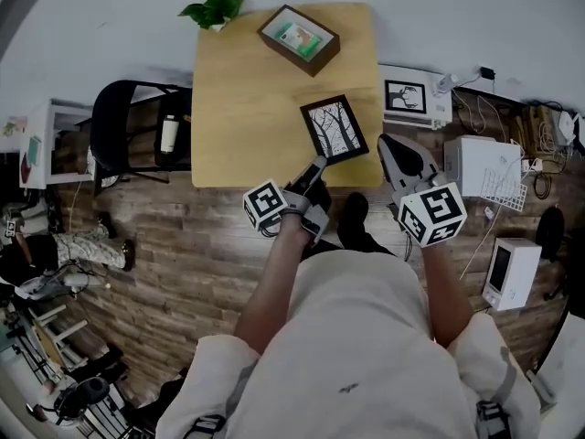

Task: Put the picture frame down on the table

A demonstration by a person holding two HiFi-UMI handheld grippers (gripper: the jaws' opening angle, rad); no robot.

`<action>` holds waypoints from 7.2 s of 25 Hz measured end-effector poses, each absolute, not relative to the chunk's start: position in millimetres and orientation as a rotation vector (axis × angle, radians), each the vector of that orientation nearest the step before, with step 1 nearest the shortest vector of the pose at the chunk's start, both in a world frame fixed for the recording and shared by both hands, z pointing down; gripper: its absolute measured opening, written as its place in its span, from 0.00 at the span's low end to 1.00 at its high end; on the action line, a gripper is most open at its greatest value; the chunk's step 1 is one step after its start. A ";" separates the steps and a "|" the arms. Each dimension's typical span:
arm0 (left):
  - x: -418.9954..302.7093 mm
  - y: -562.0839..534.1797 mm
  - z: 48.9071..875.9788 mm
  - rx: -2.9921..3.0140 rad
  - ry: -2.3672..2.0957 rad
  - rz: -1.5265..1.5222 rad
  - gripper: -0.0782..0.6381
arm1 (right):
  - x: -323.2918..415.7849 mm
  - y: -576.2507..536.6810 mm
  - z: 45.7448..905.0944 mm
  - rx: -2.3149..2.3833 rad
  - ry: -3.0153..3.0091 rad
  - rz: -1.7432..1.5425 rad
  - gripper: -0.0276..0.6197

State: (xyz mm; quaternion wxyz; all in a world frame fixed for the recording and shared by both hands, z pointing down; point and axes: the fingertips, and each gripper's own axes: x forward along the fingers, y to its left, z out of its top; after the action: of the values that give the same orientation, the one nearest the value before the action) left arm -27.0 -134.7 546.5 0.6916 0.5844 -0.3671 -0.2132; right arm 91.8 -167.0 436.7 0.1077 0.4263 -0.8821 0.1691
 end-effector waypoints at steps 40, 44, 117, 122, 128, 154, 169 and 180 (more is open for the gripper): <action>-15.8 -161.6 654.4 1.208 -0.923 -0.427 0.19 | 95.8 -172.6 497.3 1.125 -2.563 0.575 0.04; -16.7 -164.0 660.9 1.229 -0.949 -0.393 0.20 | 96.4 -171.9 500.7 1.125 -2.560 0.585 0.04; -37.0 -175.4 643.3 1.576 -1.337 0.131 0.15 | 106.5 -161.5 480.9 1.162 -2.593 0.547 0.04; -35.4 -179.0 619.1 1.626 -1.350 0.130 0.14 | 111.2 -164.8 463.2 1.187 -2.615 0.503 0.04; -32.6 -181.8 586.8 1.694 -1.364 0.144 0.13 | 116.1 -174.5 441.0 1.210 -2.637 0.452 0.04; -7.0 -203.5 387.6 2.226 -1.357 0.064 0.12 | 132.5 -207.3 350.9 1.325 -2.688 0.235 0.04; 3.1 -188.3 339.3 2.432 -1.407 0.149 0.12 | 145.5 -193.1 336.5 1.360 -2.681 0.246 0.04; 7.1 -184.2 344.7 2.453 -1.409 0.197 0.12 | 148.8 -187.5 341.5 1.360 -2.668 0.257 0.04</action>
State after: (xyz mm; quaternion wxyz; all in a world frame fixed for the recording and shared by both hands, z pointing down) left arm 7.1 -184.2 344.7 0.1522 0.8550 -0.4911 0.0685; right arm 148.8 -187.5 341.5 0.0678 0.4513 -0.8857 0.0853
